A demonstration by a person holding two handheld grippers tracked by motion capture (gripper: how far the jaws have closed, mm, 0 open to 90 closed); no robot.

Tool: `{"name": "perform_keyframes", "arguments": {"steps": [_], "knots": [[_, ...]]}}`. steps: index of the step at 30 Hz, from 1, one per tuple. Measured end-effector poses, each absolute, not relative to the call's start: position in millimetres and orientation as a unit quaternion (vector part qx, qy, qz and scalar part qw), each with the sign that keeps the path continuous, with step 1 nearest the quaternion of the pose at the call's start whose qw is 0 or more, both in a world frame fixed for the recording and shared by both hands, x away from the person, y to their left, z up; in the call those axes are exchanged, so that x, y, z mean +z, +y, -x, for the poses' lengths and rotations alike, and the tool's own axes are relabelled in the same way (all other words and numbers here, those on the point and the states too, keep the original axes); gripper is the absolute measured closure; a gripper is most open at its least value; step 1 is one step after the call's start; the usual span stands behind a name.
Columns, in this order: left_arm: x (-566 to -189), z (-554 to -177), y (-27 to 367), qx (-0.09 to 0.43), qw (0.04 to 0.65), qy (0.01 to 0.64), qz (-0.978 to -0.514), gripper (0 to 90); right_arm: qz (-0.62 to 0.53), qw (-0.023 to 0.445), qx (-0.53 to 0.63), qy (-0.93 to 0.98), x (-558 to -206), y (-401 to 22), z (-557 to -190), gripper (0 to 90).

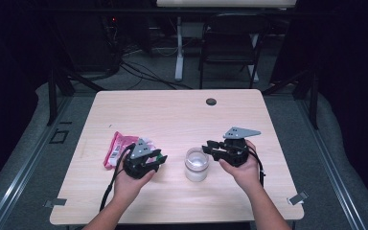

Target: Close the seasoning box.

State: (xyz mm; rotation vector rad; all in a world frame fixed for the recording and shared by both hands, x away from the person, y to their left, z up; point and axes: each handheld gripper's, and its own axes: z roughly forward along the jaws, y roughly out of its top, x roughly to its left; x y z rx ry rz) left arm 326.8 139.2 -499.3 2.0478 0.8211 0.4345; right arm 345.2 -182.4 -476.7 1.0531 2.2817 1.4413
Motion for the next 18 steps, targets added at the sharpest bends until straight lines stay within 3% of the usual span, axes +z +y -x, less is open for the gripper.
{"name": "perform_keyframes", "arguments": {"steps": [4, 18], "knots": [[-497.1, -327.4, 152.6, 0.185, 0.43, 0.341, -0.815, 54.0, -0.365, 0.124, 0.494, 0.779, -476.2, -182.8, -345.6, 58.9], [-506.7, -325.1, 201.4, 0.197, 0.419, 0.376, -0.803, 49.2, -0.38, 0.137, 0.487, 0.775, -476.0, -189.7, -348.4, 53.4]]}}
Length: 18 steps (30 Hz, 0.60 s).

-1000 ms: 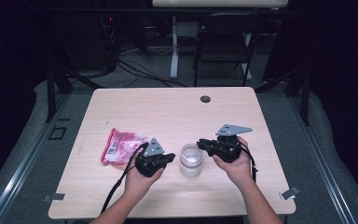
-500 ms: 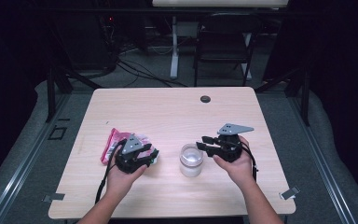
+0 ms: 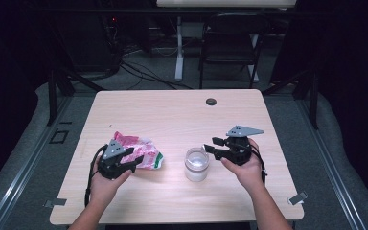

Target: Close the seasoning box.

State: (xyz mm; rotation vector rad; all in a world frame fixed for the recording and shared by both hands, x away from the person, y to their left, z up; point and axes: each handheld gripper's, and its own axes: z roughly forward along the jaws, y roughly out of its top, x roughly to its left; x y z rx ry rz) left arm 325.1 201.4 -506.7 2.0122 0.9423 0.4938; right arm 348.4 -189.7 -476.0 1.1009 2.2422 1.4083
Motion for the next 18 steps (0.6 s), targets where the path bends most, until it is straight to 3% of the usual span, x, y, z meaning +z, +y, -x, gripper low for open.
{"name": "perform_keyframes", "arguments": {"steps": [18], "knots": [[-536.8, -328.4, 231.3, 0.195, 0.408, 0.42, -0.787, 49.3, -0.435, 0.161, 0.475, 0.748, -492.5, -207.9, -358.3, 50.7]]}}
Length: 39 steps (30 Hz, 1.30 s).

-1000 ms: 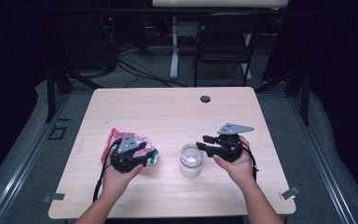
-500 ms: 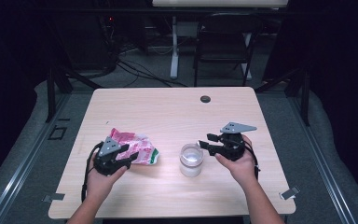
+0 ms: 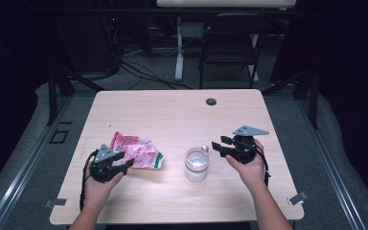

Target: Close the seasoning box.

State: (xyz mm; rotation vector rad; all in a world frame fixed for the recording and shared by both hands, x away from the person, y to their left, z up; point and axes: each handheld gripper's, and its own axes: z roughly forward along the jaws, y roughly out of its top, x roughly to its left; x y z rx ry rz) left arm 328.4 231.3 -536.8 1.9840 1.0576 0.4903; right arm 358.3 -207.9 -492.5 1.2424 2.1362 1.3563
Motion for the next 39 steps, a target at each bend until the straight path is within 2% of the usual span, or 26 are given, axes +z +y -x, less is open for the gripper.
{"name": "perform_keyframes", "arguments": {"steps": [8, 39], "knots": [[-541.8, -330.6, 231.7, 0.182, 0.409, 0.424, -0.787, 49.3, -0.459, 0.168, 0.466, 0.738, -501.1, -216.1, -362.6, 49.3], [-546.1, -334.9, 226.3, 0.189, 0.398, 0.413, -0.797, 48.6, -0.505, 0.168, 0.415, 0.738, -536.1, -224.7, -372.6, 48.7]]}}
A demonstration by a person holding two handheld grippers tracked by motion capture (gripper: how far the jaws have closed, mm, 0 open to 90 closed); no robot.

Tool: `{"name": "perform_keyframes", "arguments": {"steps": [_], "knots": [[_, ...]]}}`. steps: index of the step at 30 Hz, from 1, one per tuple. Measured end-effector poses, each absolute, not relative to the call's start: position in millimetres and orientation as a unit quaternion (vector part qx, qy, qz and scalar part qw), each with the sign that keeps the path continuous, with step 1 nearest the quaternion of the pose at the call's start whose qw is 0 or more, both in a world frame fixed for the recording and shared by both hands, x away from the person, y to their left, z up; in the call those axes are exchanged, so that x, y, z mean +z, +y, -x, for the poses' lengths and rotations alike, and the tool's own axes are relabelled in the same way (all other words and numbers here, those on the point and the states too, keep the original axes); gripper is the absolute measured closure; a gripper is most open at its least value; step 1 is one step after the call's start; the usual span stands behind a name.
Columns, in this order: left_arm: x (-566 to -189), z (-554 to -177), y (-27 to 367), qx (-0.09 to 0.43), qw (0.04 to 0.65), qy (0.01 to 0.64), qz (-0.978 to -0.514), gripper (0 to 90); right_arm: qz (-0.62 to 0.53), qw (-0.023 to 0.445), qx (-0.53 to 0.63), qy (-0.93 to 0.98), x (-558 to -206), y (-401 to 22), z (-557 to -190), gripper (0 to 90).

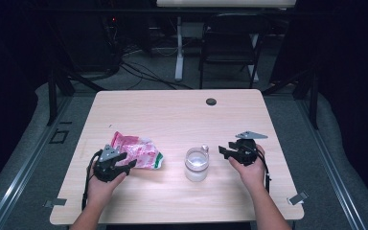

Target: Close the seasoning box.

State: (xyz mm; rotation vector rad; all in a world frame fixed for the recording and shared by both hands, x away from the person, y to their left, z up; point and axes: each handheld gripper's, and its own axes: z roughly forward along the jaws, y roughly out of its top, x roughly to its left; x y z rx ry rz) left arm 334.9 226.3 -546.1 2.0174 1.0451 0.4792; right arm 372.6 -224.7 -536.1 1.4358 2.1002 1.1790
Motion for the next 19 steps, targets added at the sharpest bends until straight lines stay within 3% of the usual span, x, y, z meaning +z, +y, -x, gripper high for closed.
{"name": "perform_keyframes", "arguments": {"steps": [19], "knots": [[-544.5, -335.7, 225.7, 0.192, 0.4, 0.417, -0.793, 48.1, -0.509, 0.164, 0.4, 0.744, -543.7, -226.5, -373.4, 48.2]]}}
